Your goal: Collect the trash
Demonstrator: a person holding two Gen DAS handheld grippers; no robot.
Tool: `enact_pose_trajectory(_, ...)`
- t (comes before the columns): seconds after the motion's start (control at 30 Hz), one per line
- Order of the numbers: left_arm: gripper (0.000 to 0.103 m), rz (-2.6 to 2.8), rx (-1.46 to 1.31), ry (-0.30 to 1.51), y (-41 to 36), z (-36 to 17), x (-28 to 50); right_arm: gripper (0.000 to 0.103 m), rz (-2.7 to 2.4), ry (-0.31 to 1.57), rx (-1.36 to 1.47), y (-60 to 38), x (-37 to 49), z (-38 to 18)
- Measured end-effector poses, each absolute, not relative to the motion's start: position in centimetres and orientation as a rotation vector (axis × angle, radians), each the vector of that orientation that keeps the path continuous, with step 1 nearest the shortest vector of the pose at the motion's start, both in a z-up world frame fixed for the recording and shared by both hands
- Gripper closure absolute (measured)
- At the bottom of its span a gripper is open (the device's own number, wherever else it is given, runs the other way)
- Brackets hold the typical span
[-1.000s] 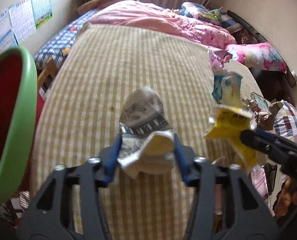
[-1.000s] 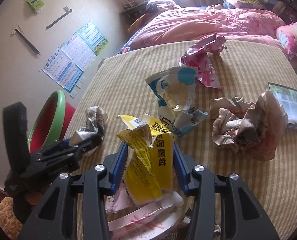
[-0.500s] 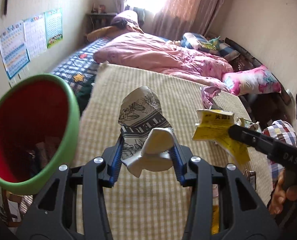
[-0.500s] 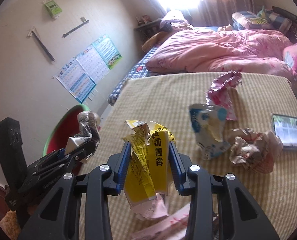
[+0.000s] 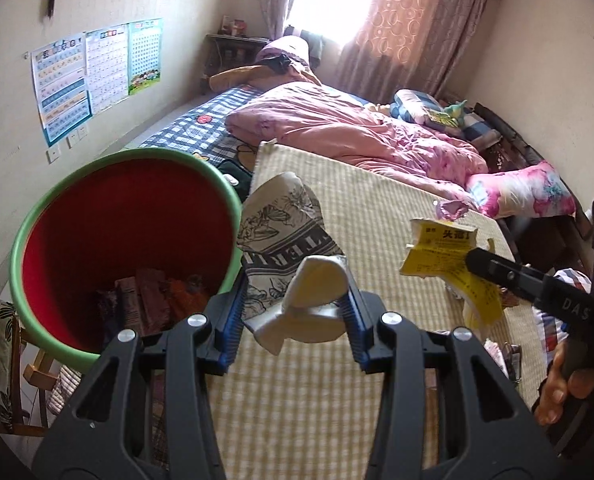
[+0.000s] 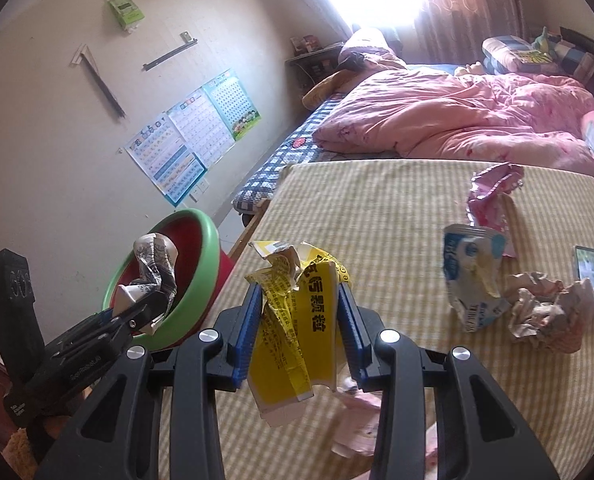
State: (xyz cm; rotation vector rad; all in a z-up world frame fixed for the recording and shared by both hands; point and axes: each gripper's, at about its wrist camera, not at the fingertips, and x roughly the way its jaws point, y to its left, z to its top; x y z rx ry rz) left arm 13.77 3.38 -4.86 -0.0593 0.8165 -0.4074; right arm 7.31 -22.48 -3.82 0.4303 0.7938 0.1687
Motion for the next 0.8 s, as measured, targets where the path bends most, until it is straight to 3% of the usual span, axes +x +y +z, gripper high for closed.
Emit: enact_pose_trajectory(0.8, 0.061, -0.396, -0.079, 0.826, 8.9, -5.1, 15.6, 0.066, 0.188, 0.782, 0.435, -18.2, 8.8, -3.4)
